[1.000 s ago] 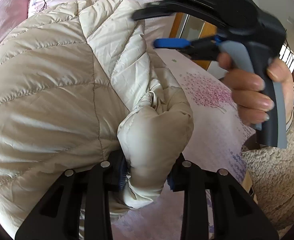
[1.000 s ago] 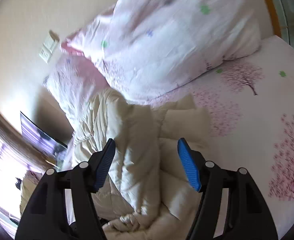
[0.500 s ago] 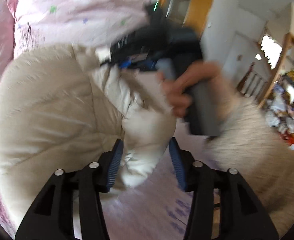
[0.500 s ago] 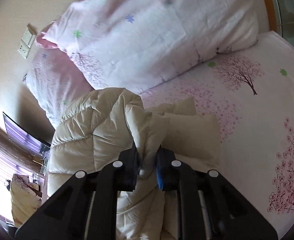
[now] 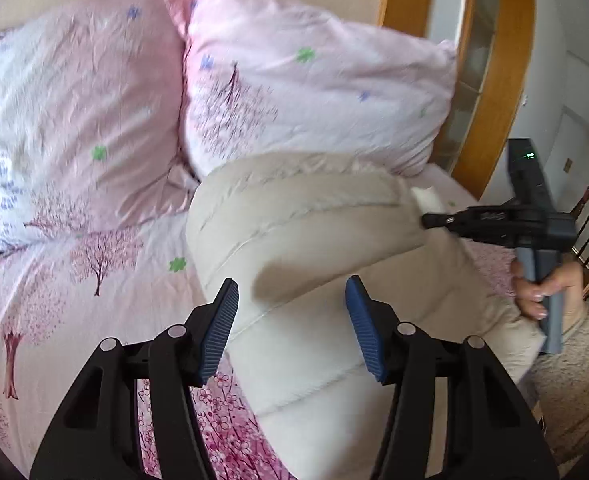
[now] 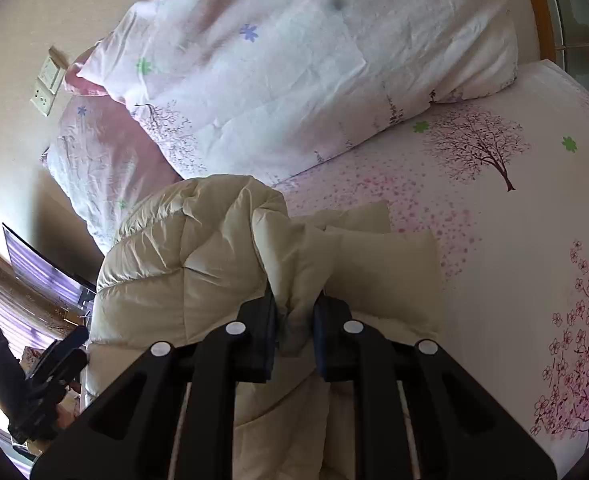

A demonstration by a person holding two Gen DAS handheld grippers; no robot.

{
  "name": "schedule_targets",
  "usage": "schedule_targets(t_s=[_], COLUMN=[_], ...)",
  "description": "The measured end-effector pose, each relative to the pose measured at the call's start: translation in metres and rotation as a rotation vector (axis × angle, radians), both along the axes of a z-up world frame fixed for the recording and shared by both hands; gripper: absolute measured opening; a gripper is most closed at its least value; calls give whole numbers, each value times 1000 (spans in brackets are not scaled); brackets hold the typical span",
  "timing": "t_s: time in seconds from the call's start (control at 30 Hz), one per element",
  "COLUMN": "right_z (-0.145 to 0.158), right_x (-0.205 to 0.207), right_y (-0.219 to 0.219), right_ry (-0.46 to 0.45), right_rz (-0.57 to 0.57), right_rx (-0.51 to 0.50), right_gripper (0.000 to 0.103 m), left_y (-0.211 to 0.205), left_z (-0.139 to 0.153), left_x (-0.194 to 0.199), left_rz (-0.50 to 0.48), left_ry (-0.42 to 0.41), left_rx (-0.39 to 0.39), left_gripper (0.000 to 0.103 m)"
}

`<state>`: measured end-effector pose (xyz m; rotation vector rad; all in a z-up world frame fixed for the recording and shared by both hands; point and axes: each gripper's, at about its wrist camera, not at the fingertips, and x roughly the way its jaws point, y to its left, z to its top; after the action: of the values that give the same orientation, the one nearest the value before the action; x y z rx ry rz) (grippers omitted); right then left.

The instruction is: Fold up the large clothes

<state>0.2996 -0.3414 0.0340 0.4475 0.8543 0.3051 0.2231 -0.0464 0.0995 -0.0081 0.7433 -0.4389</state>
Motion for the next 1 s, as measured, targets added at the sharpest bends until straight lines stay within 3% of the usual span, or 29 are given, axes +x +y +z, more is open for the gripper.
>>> schedule_targets(t_s=[0.2,0.53,0.7,0.83,1.0], right_z=[-10,-31,-37,-21,16], right_x=[6,11,19,3,-50], right_y=[-11,-27,-26,-27,-31], right_ry=[36,95,106,52,-96], right_rz=[-48,-113,-120,-143,-140], right_rx=[-15,-18,-58,-135,-134], right_gripper=[15,15,18,35,35], left_y=[-6,-29,-39,-32,-13], left_z=[-21,-56,-64,-53,-28], left_x=[23,51,55,40,17], left_rz=[-19,-53,-45,-42,-45], left_ry=[52,154,163,97,47], left_rx=[-18,24,74,54,-12], left_gripper=[57,58,58,58,58])
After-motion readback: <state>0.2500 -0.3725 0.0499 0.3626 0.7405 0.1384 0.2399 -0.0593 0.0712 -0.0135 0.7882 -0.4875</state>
